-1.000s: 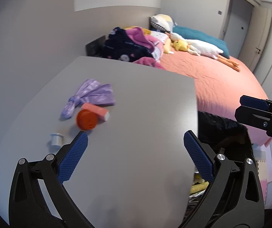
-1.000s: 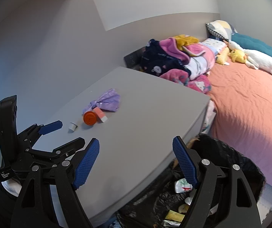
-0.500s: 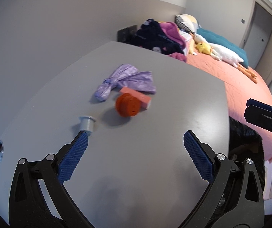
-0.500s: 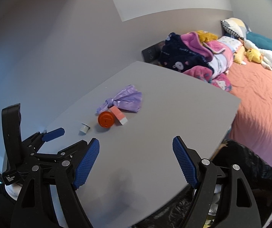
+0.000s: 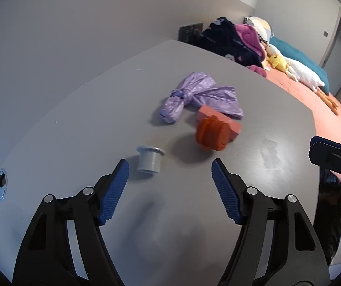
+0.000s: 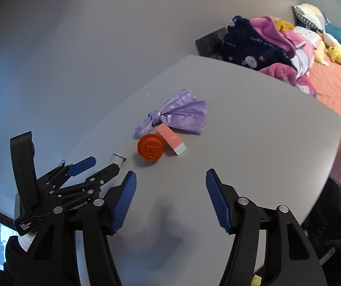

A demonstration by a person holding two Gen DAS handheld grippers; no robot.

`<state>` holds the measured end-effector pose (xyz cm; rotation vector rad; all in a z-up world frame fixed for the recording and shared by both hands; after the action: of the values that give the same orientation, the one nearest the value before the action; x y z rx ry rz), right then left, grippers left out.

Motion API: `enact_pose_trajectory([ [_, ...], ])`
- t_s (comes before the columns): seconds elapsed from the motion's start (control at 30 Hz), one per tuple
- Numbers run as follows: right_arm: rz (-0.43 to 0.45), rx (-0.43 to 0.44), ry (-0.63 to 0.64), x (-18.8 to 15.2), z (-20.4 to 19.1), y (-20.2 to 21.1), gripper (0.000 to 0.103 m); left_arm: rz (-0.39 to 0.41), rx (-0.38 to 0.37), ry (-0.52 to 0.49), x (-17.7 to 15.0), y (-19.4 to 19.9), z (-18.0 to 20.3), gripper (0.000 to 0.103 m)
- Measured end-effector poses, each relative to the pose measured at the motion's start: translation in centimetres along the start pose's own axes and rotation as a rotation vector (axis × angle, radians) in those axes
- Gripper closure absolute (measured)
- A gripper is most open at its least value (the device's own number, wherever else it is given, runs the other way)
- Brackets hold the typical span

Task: Collect trash
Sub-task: 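Grasp the small grey cup with the left tool while the right tool grasps the orange ribbed plug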

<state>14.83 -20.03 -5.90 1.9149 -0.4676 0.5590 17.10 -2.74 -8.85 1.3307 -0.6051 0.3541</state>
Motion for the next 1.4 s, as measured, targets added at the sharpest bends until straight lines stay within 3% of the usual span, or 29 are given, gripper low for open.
enact_pose_trajectory([
  [0.3,-0.052,0.019,0.017,0.9,-1.6,-3.4,0.043,-0.041,0.005,0.039,-0.1,-2.4,-2.1,0.050],
  [0.57,-0.097,0.027,0.021,1.3,-2.5,-6.1,0.043,-0.065,0.011,0.052,-0.3,-3.6,-2.7,0.052],
  [0.77,-0.119,0.029,0.033,1.8,-3.3,-7.8,0.043,-0.055,0.035,0.048,-0.3,-3.9,-3.3,0.070],
  [1.37,-0.125,-0.041,0.080,2.7,-4.5,-12.8,0.044,-0.031,0.043,0.107,-1.1,-2.8,-5.6,0.071],
  [1.4,-0.129,-0.043,0.091,2.7,-4.8,-13.0,0.055,-0.031,0.043,0.108,-1.1,-2.8,-5.5,0.071],
])
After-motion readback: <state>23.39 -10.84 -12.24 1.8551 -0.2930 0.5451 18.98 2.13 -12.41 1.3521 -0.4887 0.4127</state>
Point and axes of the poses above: each gripper's, at about its wrist camera, not at the fingertips, and y roughly against the way its jaws point, z to its right, x to its top, the point moved 6 cm from there along -y, roughly the way its jaws point, and after that the axes turned 4 degrees about -x, right-handed, at the moved point
